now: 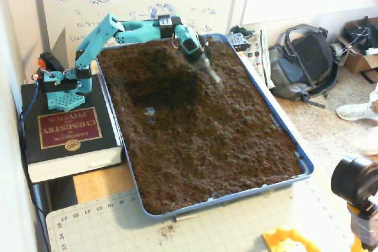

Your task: Build a berm.

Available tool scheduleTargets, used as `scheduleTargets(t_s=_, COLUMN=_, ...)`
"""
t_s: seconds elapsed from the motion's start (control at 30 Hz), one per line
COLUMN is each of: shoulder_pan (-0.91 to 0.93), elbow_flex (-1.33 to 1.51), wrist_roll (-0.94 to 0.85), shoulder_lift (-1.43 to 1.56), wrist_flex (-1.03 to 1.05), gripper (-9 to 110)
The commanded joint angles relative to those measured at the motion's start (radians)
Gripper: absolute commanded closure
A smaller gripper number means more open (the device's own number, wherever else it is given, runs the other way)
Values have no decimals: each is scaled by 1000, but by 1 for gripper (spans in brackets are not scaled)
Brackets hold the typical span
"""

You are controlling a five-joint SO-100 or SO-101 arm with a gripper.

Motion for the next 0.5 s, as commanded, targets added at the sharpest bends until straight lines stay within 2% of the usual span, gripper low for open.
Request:
scheduleTargets(t_s=0.0, shoulder_pan=-37, elbow_flex=-91, wrist_roll=78, shoulder_lift=126, wrist_flex=-207, gripper=101)
scheduleTargets(t_s=0.23, shoulder_pan=-161, elbow_flex=-91, wrist_roll=391, shoulder_lift=60, wrist_flex=-282, gripper=101)
scheduleTargets(t_s=0.47, shoulder_pan=-308, elbow_flex=-110, wrist_roll=552, shoulder_lift=-92, wrist_flex=-301, gripper=101)
